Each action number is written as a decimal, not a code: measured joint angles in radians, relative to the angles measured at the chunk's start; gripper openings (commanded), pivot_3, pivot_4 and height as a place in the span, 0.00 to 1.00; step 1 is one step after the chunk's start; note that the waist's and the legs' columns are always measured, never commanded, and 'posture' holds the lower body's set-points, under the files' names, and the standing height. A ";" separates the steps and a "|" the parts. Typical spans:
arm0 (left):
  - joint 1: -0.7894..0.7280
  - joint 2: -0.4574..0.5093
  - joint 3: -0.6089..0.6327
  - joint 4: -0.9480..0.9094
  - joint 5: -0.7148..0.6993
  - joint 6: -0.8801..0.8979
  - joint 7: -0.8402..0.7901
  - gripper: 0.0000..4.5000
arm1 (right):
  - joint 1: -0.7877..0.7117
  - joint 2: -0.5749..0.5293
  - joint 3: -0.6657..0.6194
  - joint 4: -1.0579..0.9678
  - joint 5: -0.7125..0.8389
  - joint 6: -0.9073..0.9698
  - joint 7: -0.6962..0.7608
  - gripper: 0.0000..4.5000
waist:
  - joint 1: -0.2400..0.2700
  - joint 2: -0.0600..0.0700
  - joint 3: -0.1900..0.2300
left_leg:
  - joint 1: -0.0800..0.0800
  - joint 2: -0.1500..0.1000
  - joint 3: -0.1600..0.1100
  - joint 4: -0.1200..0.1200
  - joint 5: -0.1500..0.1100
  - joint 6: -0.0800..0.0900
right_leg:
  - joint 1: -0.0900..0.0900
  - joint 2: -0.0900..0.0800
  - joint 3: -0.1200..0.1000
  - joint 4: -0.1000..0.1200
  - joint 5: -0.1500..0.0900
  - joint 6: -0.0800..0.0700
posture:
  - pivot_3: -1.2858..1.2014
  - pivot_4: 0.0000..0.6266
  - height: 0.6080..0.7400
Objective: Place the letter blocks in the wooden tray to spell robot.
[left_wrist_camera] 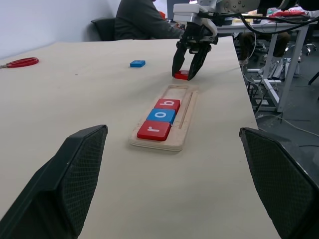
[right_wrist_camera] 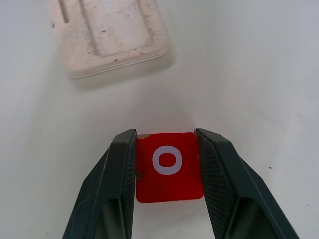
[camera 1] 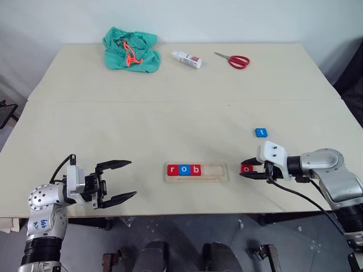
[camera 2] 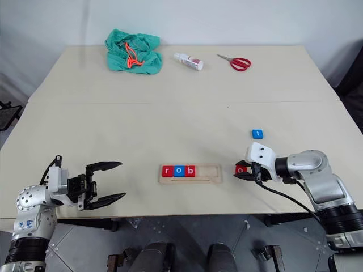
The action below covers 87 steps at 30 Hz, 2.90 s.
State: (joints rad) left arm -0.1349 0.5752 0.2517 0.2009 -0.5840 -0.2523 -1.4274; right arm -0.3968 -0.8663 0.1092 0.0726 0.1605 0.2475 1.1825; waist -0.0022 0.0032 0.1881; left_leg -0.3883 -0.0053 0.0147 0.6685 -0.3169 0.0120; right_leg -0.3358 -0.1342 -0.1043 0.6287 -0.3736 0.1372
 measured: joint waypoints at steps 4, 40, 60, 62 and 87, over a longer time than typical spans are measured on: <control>-0.012 -0.006 0.002 0.008 0.000 -0.008 0.008 1.00 | -0.006 0.009 -0.003 -0.022 0.010 0.041 -0.029 0.31 | 0.000 0.000 0.000 | 0.000 0.000 0.000 0.000 0.000 0.000 | 0.000 0.000 0.000 0.000 0.000 0.000 | 0.52 0.24 1.00; 0.037 -0.030 0.010 -0.027 0.001 -0.043 0.066 1.00 | -0.266 0.170 0.274 -0.213 -0.004 0.319 -0.021 0.31 | 0.001 0.000 0.000 | -0.002 -0.001 -0.003 -0.001 0.000 0.000 | -0.002 0.000 -0.001 0.001 0.000 0.000 | 0.52 0.24 1.00; 0.047 -0.030 0.009 -0.031 0.001 -0.043 0.080 1.00 | -0.265 0.181 0.277 -0.189 -0.026 0.309 -0.011 0.99 | -0.002 0.000 0.000 | -0.002 -0.001 -0.002 -0.001 0.000 0.000 | -0.002 0.000 -0.001 0.001 0.000 0.000 | 0.52 0.24 1.00; 0.046 -0.030 0.007 -0.031 0.002 -0.043 0.081 1.00 | -0.259 0.180 0.275 -0.204 -0.024 0.329 -0.018 0.99 | -0.001 0.000 0.000 | -0.002 -0.001 -0.002 -0.001 0.000 0.000 | -0.002 0.000 -0.001 0.001 0.000 0.000 | 0.52 0.24 1.00; 0.003 -0.049 -0.023 0.006 0.011 -0.051 0.081 1.00 | -0.227 0.164 0.160 -0.124 -0.002 0.261 -0.102 0.01 | -0.002 0.000 0.000 | -0.002 -0.001 -0.001 -0.001 0.000 0.000 | -0.003 0.000 -0.001 0.001 0.000 0.000 | 0.52 0.24 1.00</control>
State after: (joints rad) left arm -0.1314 0.5261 0.2283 0.2073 -0.5731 -0.3035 -1.3459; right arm -0.6236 -0.7024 0.2697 -0.0518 0.1582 0.5084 1.0804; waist -0.0044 0.0033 0.1882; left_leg -0.3901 -0.0060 0.0134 0.6675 -0.3170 0.0121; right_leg -0.3385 -0.1344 -0.1049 0.6295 -0.3736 0.1372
